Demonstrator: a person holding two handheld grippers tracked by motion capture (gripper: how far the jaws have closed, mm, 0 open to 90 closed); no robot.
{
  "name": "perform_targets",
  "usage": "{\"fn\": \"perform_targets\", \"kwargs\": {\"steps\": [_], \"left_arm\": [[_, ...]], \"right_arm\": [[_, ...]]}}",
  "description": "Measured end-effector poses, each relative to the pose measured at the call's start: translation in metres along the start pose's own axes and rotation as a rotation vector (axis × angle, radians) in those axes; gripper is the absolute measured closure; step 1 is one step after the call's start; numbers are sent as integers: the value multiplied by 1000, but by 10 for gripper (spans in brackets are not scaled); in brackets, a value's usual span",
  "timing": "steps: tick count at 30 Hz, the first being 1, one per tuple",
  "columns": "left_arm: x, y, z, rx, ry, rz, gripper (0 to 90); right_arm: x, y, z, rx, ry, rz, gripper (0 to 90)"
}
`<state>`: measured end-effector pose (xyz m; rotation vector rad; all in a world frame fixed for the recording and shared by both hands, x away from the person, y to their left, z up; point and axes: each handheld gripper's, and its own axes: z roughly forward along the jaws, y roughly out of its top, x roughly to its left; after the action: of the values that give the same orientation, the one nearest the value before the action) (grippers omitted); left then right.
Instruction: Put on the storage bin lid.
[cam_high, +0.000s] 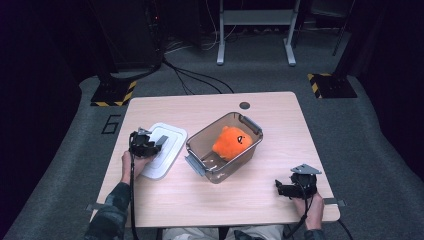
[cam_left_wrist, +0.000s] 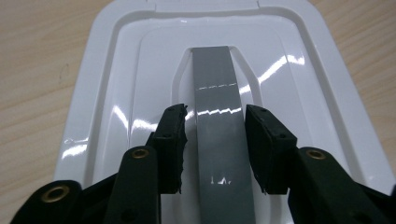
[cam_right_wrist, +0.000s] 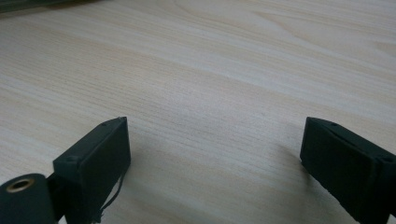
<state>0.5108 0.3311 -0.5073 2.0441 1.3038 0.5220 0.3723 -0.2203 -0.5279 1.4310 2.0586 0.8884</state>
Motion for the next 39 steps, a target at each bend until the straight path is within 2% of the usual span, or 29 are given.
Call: {"fn": "perform_targets", "kwargs": {"steps": [2, 9, 13, 22, 24, 27, 32, 39], "left_arm": [[0, -1, -1, 1, -4, 15, 646], [-4, 0, -3, 1, 16, 17, 665], [-7, 6, -11, -16, 8, 22, 665], [-20, 35, -47, -72, 3, 56, 665], [-24, 43, -56, -72, -23, 62, 665], [-35, 56, -69, -71, -25, 94, 665], [-54, 80, -92, -98, -21, 145, 665], [-77, 106, -111, -132, -24, 194, 665]], "right_arm": [[0, 0, 0, -3, -3, -1, 82], [0, -1, -1, -16, -14, 6, 89], [0, -1, -1, -15, -17, 8, 92], [0, -1, 0, -12, -14, 11, 94], [0, -1, 0, -13, -14, 10, 95], [0, -1, 0, -12, -16, 11, 98], [0, -1, -1, -12, -16, 12, 99], [0, -1, -1, -12, -17, 12, 99]]}}
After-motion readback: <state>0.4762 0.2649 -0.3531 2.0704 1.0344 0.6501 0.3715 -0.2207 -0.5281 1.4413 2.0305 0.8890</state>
